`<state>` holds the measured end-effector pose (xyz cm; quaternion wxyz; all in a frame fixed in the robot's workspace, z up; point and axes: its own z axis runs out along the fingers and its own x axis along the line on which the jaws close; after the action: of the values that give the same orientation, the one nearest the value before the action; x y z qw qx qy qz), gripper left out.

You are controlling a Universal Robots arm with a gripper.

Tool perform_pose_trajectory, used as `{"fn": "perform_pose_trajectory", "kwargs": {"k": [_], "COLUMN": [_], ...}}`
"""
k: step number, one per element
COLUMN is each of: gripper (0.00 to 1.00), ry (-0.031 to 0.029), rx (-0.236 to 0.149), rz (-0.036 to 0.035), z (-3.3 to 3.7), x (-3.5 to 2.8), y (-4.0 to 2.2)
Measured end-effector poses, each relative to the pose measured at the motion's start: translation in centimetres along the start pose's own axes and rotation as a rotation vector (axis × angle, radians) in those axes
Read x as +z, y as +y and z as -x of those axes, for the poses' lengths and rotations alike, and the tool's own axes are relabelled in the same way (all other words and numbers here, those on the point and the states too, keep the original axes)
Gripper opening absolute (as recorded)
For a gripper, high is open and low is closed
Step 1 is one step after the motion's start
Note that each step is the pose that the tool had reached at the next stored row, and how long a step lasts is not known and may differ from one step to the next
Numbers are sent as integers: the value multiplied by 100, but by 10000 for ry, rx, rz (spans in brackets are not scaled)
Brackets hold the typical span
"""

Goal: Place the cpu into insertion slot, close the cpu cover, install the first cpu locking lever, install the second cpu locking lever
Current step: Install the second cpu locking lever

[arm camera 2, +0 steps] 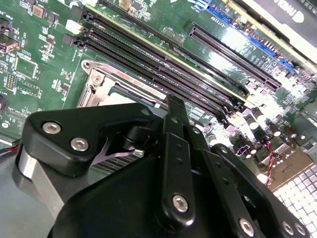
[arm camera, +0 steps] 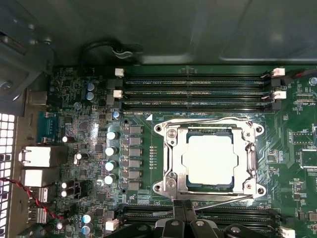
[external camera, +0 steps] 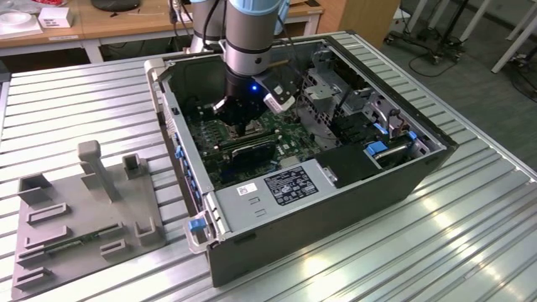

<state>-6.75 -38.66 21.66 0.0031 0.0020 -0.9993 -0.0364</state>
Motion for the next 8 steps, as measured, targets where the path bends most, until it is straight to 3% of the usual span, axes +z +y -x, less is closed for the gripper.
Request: {"fn": "perform_pose_trajectory", "kwargs": {"k": [8], "gripper": [11], "ry": [-8], "rx": [-2], "rz": [-2], "z": [-75], "x": [16], "y": [-1]}}
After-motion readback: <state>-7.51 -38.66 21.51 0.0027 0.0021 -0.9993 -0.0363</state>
